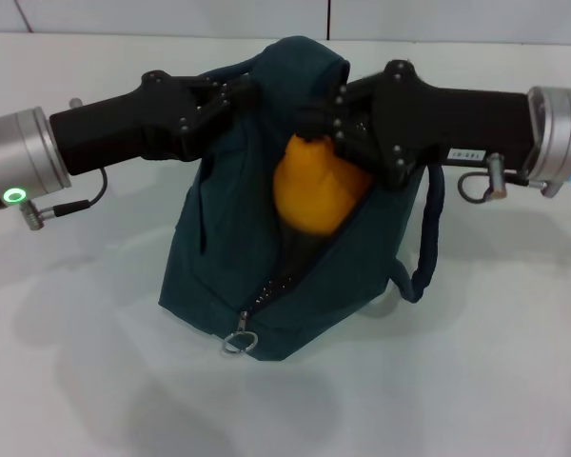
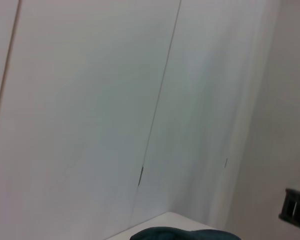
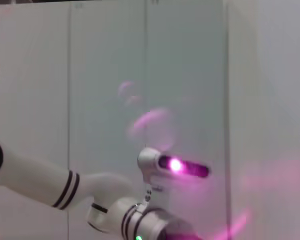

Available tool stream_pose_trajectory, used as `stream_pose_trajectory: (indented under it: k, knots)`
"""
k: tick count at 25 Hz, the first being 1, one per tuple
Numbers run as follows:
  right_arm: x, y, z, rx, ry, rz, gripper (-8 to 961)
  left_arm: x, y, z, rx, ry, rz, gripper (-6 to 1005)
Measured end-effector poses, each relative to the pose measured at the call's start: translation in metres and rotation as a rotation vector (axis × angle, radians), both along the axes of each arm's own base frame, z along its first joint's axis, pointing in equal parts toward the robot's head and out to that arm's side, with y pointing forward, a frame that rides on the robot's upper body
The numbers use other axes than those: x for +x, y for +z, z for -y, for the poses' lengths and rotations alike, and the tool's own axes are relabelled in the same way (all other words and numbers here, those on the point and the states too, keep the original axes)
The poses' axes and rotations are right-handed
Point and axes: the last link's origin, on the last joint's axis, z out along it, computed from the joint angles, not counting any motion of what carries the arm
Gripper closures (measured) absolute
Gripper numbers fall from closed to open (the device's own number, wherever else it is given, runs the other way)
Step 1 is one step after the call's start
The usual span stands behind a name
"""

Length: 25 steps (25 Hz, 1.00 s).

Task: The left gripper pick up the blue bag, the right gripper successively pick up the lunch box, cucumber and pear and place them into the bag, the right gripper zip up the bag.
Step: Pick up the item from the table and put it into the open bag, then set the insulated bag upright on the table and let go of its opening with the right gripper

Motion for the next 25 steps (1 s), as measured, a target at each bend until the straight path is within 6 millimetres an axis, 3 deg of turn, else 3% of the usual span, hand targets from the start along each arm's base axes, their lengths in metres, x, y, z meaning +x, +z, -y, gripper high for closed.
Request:
stream_pose_trajectory:
  k: [16,20,25]
  knots:
    - [0.003,-0.006,-0.003,-0.007,-0.068,0.013,870,-0.001,-0.001,0.000,0.005,0.005,-0.003,964]
    - [0.004,-0.001,0.001,-0.011,-0.069,-0.023,725,-0.003,-0.001,0.000,0.005,0.010,-0.002,965]
    - [0.023,0.025,0.016,-0.035,-0.060,0.002,508,-0.006,-0.001,0.002,0.008,0.020,-0.001,965]
